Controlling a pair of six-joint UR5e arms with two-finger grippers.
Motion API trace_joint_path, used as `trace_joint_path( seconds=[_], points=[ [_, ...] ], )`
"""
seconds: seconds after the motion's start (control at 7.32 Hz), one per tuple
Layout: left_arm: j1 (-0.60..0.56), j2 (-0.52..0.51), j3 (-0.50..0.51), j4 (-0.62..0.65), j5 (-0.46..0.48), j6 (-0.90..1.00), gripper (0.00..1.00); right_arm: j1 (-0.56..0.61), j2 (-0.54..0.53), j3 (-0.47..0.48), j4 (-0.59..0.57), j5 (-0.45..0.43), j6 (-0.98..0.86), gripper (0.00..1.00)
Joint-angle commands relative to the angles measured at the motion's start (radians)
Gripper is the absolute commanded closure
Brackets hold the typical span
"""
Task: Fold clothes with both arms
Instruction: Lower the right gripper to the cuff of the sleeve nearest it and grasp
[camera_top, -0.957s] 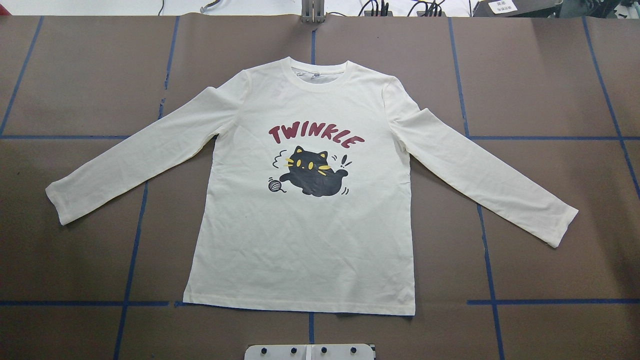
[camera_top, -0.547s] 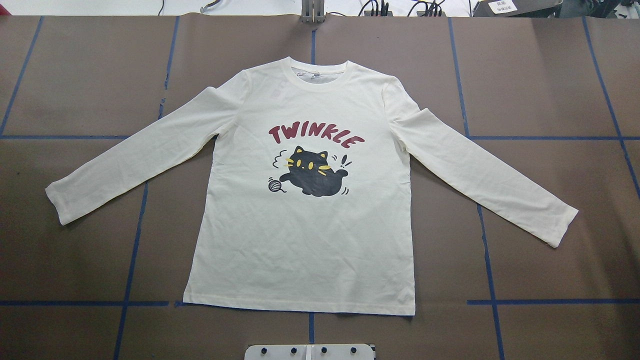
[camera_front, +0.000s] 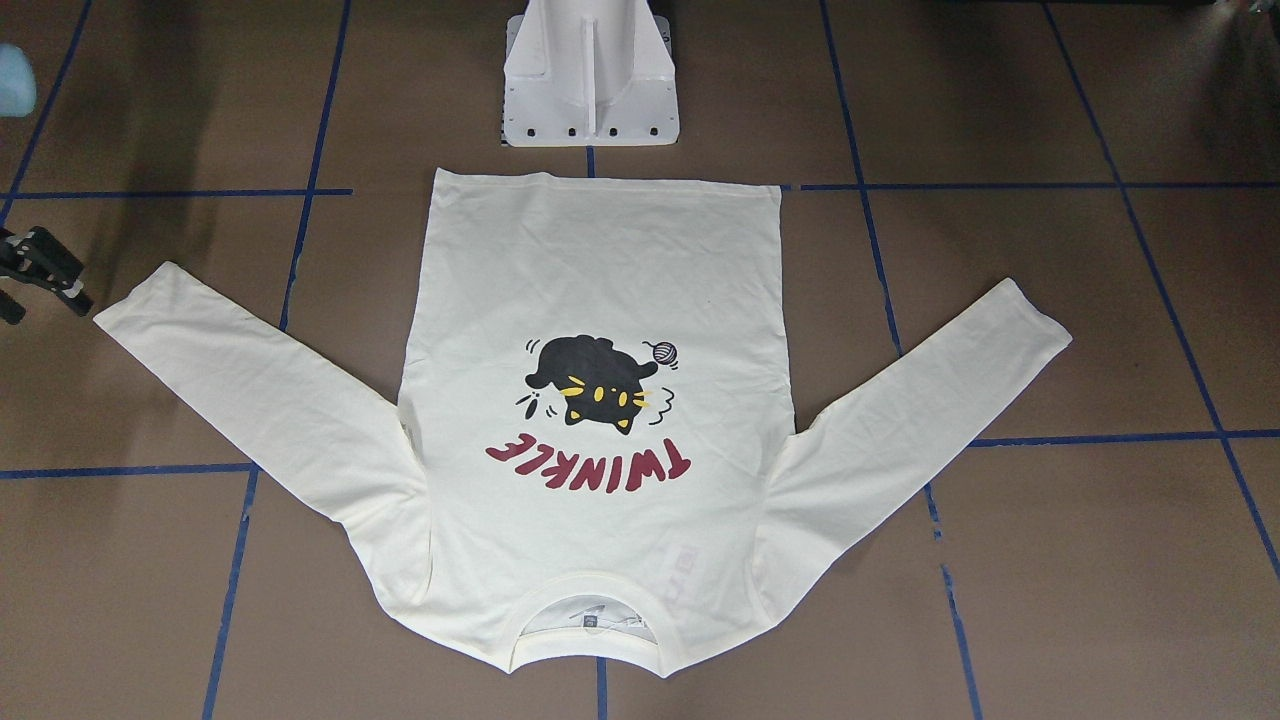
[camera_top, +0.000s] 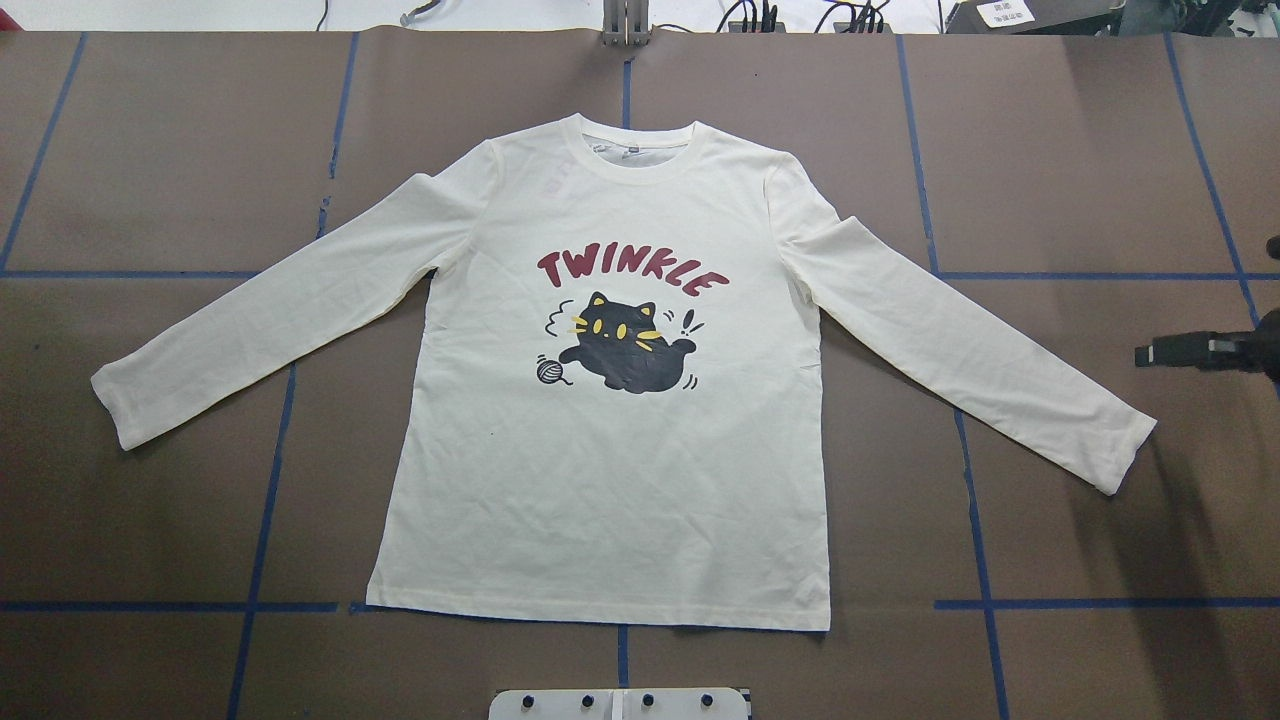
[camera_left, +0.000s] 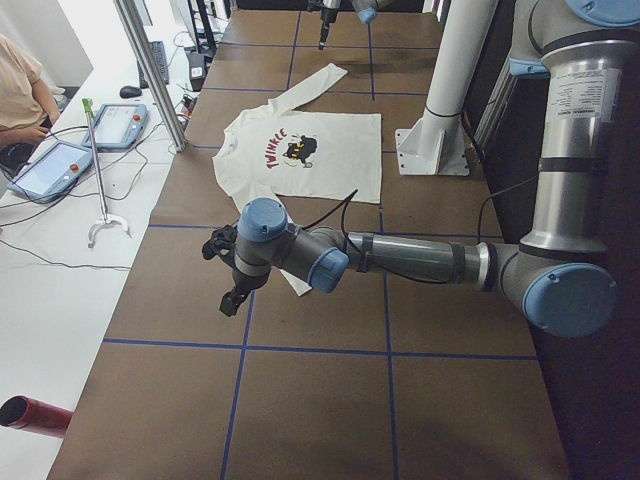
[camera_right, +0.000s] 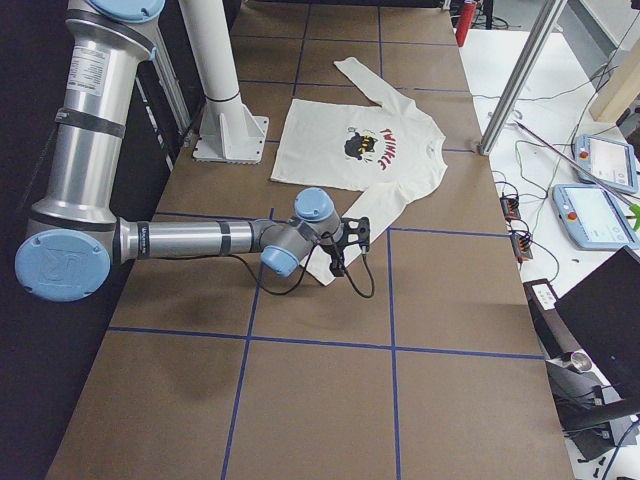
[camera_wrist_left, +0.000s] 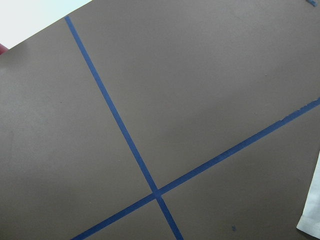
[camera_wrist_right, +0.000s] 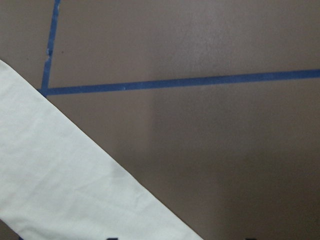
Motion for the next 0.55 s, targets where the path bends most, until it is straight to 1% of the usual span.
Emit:
trace_joint_path(
  seconds=[0.0, 0.14, 0.27, 0.41],
  points=[
    [0.0, 0.0, -0.004, 0.0, 0.0, 0.0, 0.0, -0.118, -0.049, -0.012, 0.054, -0.109, 0.083, 0.37],
    [0.0, 0.001, -0.005, 0.0, 0.0, 0.0, 0.0, -0.126, -0.046, -0.042, 0.059, -0.112, 0.081, 0.4],
    [0.0, 0.001, -0.005, 0.0, 0.001, 0.0, 0.0, -0.126, -0.046, -0.053, 0.098, -0.112, 0.078, 0.42],
    [0.0, 0.003, -0.004, 0.0, 0.001, 0.0, 0.0, -0.126, -0.045, -0.055, 0.106, -0.112, 0.081, 0.42]
  ],
)
